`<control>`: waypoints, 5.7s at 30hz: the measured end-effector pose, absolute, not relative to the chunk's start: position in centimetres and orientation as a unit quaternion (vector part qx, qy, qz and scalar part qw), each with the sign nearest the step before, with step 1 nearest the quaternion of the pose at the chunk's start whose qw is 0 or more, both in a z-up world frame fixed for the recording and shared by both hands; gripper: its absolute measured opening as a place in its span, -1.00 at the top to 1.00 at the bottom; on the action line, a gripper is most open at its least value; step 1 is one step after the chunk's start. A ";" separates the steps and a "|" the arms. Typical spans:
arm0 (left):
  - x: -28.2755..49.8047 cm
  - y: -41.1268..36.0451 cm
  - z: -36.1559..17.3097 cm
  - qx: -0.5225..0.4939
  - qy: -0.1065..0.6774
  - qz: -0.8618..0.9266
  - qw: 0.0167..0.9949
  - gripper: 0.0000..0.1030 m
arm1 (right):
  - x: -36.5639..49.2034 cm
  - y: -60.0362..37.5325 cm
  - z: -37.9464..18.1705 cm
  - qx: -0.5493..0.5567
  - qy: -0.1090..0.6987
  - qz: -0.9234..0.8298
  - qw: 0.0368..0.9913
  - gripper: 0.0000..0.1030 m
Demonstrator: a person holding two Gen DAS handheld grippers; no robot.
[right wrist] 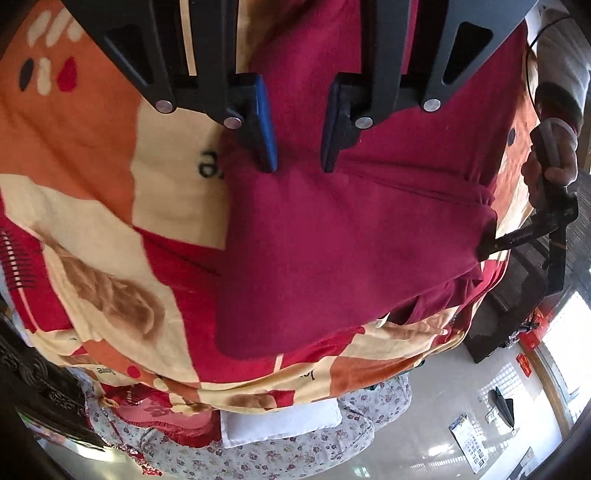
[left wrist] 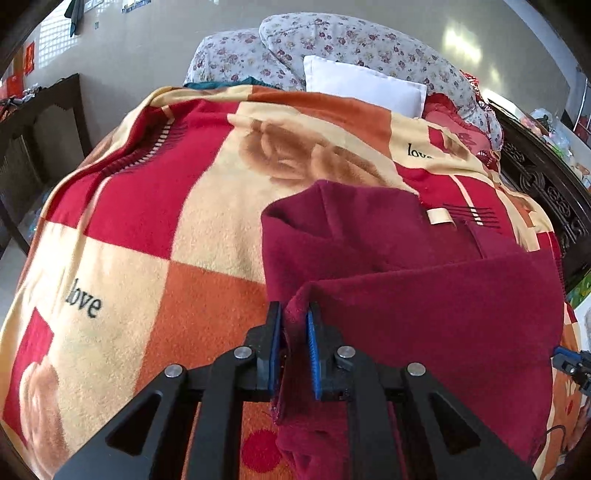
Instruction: Fold small clothes
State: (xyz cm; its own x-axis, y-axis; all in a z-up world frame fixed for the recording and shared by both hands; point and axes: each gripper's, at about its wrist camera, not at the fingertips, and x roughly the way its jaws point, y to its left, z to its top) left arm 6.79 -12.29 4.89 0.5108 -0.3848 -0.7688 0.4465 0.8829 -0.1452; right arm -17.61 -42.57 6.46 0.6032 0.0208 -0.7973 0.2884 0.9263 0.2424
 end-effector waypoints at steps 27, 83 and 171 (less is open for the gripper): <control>4.2 -14.2 3.3 0.057 0.413 -0.210 0.884 -0.05 | -15.0 -40.0 8.3 0.051 0.443 -0.119 0.887 0.37; -17.6 -0.9 3.6 0.037 0.459 -0.257 0.850 -0.39 | -45.1 -31.9 6.4 0.251 0.441 -0.044 0.861 -0.43; 4.8 -13.1 11.4 0.014 0.390 -0.294 0.873 0.82 | -13.8 -47.8 11.6 0.327 0.269 0.021 0.906 0.70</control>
